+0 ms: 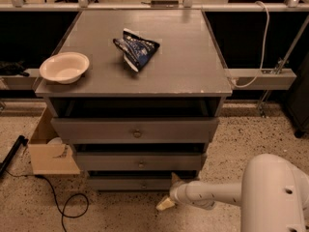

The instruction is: Open bottom drawer

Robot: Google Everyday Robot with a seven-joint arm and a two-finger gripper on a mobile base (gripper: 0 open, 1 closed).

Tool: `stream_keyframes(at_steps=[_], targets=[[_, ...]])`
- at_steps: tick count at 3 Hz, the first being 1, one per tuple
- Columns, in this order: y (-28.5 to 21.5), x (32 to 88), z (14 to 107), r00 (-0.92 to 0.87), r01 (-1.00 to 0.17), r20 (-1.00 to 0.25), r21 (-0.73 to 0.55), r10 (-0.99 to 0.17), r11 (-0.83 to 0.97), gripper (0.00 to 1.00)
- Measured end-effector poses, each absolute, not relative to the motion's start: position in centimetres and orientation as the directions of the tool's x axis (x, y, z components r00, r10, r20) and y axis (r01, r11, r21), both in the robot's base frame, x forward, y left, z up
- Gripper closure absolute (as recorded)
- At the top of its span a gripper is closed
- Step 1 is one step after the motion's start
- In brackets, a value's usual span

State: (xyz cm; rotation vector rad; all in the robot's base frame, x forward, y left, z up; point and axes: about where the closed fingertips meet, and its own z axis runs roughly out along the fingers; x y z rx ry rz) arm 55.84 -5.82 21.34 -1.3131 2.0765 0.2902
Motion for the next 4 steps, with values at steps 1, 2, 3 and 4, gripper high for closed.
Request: stream_keyframes(at_steps=[1, 2, 3, 4], targets=[[-5.4, 55.3, 20.0, -0.299, -0.868, -0.626, -0.135, -0.720, 0.478, 0.00], [-4.8, 55.6, 18.9, -0.304, -0.866, -0.613, -0.141, -0.729, 0.480, 0.00], [-4.1, 56.6, 18.4, -0.297, -0.865, -0.596, -0.162, -0.746, 0.475, 0.00], [-4.2, 58.2, 17.1, -0.305, -0.860, -0.560, -0.185, -0.770, 0.476, 0.00]])
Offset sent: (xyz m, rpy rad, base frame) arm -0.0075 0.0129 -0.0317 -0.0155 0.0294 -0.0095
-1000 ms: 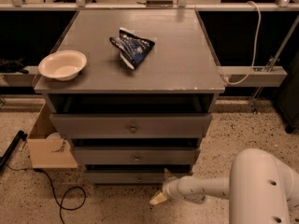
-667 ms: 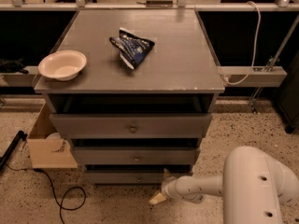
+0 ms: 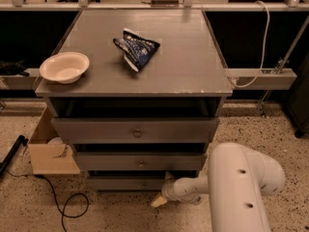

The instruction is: Open bottom drawer

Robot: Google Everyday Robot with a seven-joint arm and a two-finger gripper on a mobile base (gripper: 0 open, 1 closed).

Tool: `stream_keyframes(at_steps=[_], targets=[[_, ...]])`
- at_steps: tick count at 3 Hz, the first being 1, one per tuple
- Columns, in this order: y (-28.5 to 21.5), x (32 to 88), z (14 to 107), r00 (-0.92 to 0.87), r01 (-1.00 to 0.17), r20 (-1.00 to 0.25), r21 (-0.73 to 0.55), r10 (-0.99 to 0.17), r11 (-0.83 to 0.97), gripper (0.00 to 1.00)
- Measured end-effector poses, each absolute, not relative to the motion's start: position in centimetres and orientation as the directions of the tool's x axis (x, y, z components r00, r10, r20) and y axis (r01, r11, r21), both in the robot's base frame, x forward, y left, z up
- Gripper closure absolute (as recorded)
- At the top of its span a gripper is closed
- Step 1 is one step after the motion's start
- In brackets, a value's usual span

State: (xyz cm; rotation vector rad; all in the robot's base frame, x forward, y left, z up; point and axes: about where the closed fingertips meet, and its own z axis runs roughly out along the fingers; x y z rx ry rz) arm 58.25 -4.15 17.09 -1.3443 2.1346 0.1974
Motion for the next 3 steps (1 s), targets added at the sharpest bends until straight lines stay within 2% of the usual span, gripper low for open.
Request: stream_keyframes(at_steps=[3], targets=[[-3.5, 56.0, 16.7, -0.292, -0.857, -0.573, -0.200, -0.766, 0.476, 0.00]])
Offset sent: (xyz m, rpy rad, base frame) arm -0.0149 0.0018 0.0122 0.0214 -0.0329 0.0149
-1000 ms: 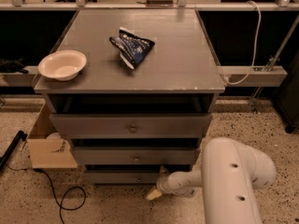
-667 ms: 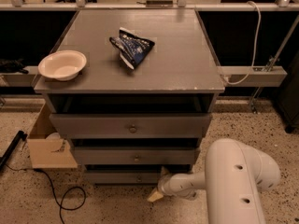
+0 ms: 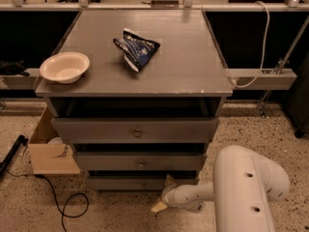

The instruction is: Open bottom drawer

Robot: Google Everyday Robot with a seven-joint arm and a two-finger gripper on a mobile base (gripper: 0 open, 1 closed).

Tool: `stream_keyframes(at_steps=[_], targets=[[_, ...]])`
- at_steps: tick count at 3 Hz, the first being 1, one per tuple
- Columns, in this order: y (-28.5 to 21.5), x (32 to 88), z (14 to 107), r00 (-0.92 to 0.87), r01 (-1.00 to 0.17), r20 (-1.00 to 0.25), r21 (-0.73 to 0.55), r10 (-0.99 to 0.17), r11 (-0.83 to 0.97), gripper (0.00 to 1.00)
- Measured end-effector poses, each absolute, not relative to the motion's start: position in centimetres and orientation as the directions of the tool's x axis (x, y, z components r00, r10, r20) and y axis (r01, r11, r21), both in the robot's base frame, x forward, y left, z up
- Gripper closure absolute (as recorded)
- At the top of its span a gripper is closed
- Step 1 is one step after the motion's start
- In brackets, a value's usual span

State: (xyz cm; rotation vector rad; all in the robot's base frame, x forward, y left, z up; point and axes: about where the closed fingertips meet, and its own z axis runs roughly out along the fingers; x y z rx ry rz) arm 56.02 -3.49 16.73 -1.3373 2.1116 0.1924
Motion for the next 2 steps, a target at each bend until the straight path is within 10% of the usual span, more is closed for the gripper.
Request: stream_keyframes(at_steps=[2], targets=[[-3.22, 59.15, 15.98, -0.280, -0.861, -0.499, -0.247, -0.820, 0.445, 0.00]])
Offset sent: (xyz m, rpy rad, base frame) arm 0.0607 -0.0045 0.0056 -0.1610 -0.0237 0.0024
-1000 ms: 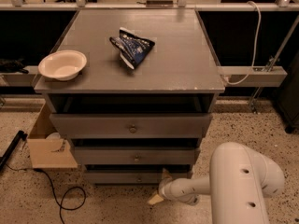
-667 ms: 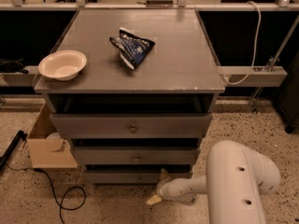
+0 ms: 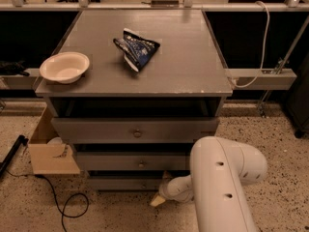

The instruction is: Open bottom drawer

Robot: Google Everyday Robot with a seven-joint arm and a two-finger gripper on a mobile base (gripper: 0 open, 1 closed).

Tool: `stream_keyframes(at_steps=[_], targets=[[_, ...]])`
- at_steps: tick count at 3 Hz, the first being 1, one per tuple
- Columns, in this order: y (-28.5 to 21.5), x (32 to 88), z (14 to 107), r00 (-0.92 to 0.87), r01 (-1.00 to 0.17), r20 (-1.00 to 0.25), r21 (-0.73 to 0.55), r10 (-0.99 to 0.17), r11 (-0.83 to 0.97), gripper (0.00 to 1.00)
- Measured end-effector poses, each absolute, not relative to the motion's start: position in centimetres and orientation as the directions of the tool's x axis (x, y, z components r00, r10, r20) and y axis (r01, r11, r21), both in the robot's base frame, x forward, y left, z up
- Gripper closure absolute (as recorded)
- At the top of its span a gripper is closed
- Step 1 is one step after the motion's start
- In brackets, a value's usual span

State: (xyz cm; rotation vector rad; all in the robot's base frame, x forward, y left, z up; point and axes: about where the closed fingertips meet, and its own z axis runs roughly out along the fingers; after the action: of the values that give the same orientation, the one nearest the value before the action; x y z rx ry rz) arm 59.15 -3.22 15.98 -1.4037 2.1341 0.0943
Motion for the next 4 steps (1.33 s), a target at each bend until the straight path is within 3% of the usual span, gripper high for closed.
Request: stream_keyframes(at_steps=[4], targets=[[-1.8, 60.6, 15.5, -0.245, -0.862, -0.432, -0.312, -0.868, 0.399, 0.00]])
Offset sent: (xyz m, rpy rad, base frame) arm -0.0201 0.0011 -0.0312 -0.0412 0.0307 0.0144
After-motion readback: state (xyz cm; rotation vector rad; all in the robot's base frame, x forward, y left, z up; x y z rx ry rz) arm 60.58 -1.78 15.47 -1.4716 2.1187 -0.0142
